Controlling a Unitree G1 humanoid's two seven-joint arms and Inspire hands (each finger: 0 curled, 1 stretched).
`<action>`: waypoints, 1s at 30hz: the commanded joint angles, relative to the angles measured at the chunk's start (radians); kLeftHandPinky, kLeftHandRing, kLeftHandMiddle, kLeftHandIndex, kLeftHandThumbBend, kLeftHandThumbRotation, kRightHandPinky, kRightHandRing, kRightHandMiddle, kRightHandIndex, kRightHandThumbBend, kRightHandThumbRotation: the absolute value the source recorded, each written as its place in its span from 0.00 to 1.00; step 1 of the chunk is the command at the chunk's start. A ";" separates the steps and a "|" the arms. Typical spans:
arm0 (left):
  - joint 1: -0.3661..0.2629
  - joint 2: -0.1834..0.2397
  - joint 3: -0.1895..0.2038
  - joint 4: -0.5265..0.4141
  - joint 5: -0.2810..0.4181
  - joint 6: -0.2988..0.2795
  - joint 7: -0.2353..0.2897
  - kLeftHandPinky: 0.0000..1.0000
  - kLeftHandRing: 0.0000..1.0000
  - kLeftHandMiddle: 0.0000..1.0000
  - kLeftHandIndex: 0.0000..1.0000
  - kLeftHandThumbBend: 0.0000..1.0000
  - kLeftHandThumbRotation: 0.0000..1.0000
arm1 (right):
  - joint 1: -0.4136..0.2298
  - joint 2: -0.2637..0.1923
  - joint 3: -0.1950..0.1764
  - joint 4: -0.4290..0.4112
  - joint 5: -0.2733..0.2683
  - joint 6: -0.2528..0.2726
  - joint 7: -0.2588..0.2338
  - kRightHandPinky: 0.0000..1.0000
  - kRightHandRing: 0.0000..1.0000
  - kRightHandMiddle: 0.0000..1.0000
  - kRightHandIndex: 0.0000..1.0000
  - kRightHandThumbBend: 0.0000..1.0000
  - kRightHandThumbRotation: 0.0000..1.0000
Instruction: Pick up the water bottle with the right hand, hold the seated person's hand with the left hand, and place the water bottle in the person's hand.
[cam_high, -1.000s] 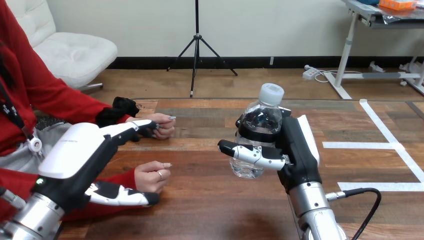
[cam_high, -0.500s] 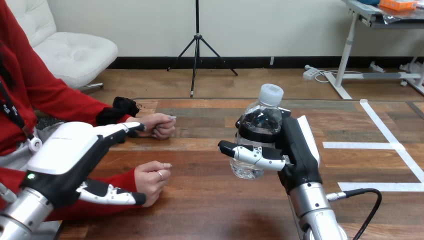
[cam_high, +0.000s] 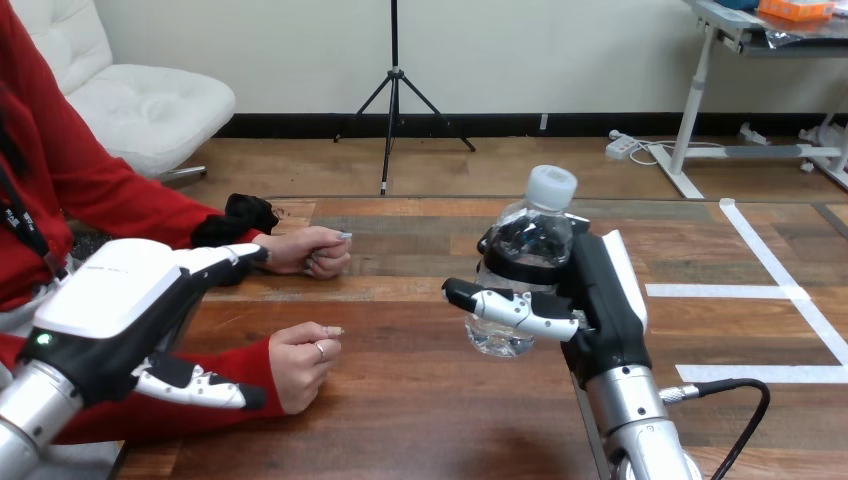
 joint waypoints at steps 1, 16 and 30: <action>-0.070 0.067 -0.044 0.020 0.043 0.025 0.001 0.74 0.81 0.85 0.88 1.00 0.47 | -0.035 -0.006 -0.011 -0.093 0.020 0.004 0.001 0.24 0.30 0.35 0.39 0.83 0.03; -0.115 0.116 -0.146 0.081 0.094 0.087 -0.024 0.84 0.84 0.85 0.88 1.00 0.49 | -0.016 -0.015 -0.013 -0.199 0.009 0.080 0.002 0.25 0.30 0.36 0.40 0.83 0.03; -0.192 0.066 -0.235 0.164 0.055 0.075 -0.028 0.80 0.84 0.87 0.91 1.00 0.56 | -0.014 -0.027 -0.014 -0.288 0.025 0.119 0.011 0.27 0.31 0.37 0.41 0.83 0.00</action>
